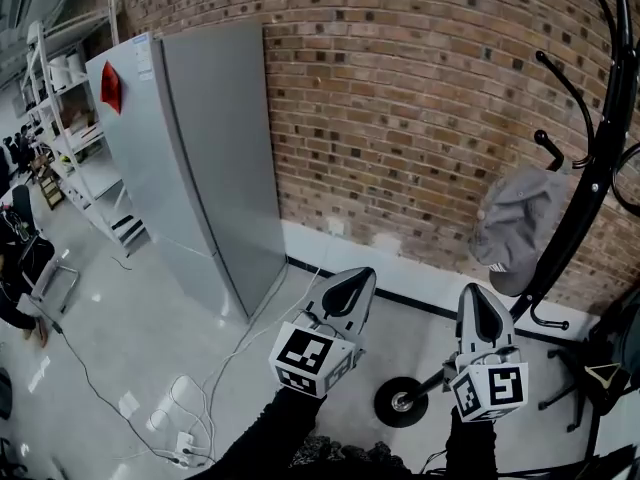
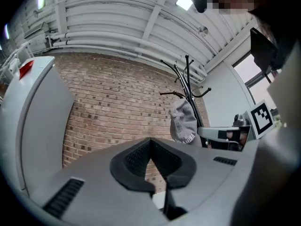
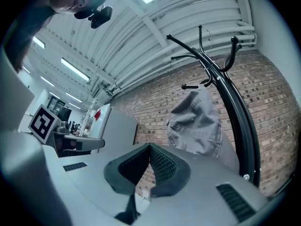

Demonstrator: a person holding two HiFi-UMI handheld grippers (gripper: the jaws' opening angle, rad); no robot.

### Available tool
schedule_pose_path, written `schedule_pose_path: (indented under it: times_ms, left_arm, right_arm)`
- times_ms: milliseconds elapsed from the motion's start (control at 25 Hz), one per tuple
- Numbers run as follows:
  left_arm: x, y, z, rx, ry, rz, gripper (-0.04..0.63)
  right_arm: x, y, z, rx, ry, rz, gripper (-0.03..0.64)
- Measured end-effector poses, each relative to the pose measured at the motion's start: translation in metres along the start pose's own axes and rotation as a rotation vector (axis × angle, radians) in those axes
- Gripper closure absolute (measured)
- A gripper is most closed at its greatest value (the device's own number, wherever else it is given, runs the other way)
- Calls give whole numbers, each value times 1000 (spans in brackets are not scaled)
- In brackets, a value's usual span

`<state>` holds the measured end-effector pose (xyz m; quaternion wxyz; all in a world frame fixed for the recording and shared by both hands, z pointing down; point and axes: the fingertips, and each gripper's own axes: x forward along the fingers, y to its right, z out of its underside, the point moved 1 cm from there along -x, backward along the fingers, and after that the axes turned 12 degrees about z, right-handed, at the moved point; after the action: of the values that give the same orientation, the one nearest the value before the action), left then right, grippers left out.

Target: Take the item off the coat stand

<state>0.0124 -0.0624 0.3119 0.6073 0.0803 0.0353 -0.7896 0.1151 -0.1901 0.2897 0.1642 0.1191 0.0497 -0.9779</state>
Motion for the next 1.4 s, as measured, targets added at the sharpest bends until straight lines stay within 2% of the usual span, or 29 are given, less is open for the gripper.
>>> schedule_pose_path:
  times_ms: [160,320,520,880,1040,1240,1400]
  left_arm:
    - [17,-29,0,2,8,69,588]
    - [40,-46,-8,30,6,220,588]
    - [63,-65,-2,7,0,371,588]
    - [83,-60,6,-25,-9,578,588]
    - [88,-51,7,-36,-2,628,588]
    - [100,-38,7,-52,20,643,588]
    - [108,-27,6,-63,28,644,588]
  right_arm:
    - [18,-3,5,-33,-1,81,607]
    - [29,6,2,-82,5,254,607]
    - [31,2,6,-99,-7,413,607]
    - [14,-6,6,-135,-28,613,607]
    - [7,-5,1,-151,-27,649,607]
    - [9,-8,-14,-170,29,614,607]
    - [5,6,-14,-185,6,622,607]
